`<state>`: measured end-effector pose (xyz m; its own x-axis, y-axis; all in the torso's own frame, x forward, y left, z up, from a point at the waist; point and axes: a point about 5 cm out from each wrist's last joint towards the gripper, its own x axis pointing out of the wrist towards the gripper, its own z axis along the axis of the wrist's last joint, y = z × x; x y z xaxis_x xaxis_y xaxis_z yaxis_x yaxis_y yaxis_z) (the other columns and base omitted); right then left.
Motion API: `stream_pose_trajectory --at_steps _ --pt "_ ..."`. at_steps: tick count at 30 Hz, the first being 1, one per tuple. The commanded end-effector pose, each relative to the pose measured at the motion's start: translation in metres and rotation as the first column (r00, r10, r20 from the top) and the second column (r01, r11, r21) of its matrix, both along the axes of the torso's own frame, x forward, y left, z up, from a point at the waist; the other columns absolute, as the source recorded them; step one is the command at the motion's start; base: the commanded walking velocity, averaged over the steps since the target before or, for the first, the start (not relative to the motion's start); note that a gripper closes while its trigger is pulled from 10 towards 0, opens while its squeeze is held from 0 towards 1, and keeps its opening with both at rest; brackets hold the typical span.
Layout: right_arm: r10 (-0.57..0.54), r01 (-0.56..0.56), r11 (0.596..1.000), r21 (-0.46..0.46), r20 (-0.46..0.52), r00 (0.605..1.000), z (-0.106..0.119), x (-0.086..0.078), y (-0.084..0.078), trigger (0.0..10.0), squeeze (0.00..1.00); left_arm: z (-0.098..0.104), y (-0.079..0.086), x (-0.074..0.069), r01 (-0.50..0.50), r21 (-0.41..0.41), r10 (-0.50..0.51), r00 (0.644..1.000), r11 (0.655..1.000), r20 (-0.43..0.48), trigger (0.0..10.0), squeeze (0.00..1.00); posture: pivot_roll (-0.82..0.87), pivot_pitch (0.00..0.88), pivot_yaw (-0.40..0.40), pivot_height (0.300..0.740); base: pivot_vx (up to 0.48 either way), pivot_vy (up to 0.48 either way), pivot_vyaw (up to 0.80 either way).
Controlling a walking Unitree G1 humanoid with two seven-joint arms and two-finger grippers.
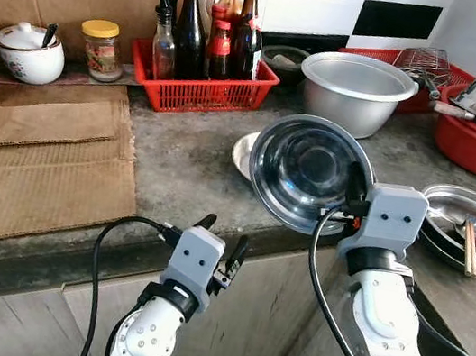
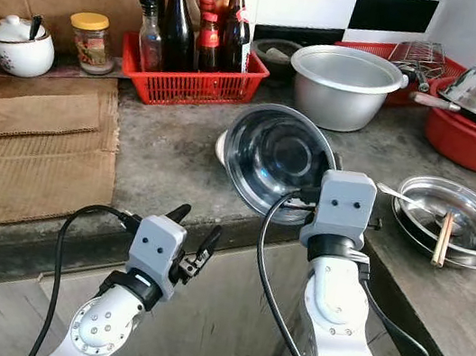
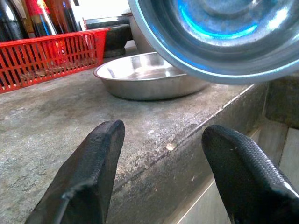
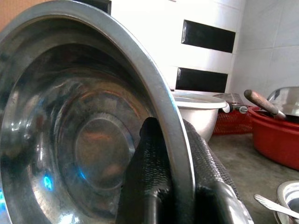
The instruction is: Kitchen organization
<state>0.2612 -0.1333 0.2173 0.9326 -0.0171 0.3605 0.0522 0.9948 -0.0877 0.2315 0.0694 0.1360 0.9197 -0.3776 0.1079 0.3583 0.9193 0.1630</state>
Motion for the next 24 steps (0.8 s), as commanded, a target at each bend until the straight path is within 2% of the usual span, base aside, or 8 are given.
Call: stream_pose_trajectory --at_steps 1,4,20,24 --pt "0.008 -0.008 1.000 -0.004 0.009 1.000 0.000 -0.001 0.001 10.0 0.00 0.004 -0.002 0.000 0.009 -0.006 -0.009 1.000 1.000 0.020 10.0 0.00 0.19 0.000 -0.032 0.740 0.000 0.000 0.00" --pt "0.030 -0.029 0.999 0.038 -0.020 0.999 -0.005 -0.002 0.001 10.0 0.00 0.003 -0.004 -0.001 0.014 -0.001 -0.014 1.000 1.000 0.023 10.0 0.00 0.19 0.000 -0.032 0.740 0.000 0.000 0.00" --pt "0.047 -0.045 0.997 0.069 -0.038 0.998 -0.010 -0.005 0.004 10.0 0.00 -0.002 -0.003 -0.003 0.023 0.013 -0.023 1.000 1.000 0.007 10.0 0.00 0.18 0.000 -0.034 0.740 0.000 0.000 0.00" --pt "0.056 -0.053 0.996 0.068 -0.043 0.998 -0.011 -0.006 0.005 10.0 0.00 -0.002 -0.002 -0.003 0.020 0.014 -0.020 1.000 1.000 0.005 10.0 0.00 0.18 0.000 -0.035 0.740 -0.255 0.000 0.00"
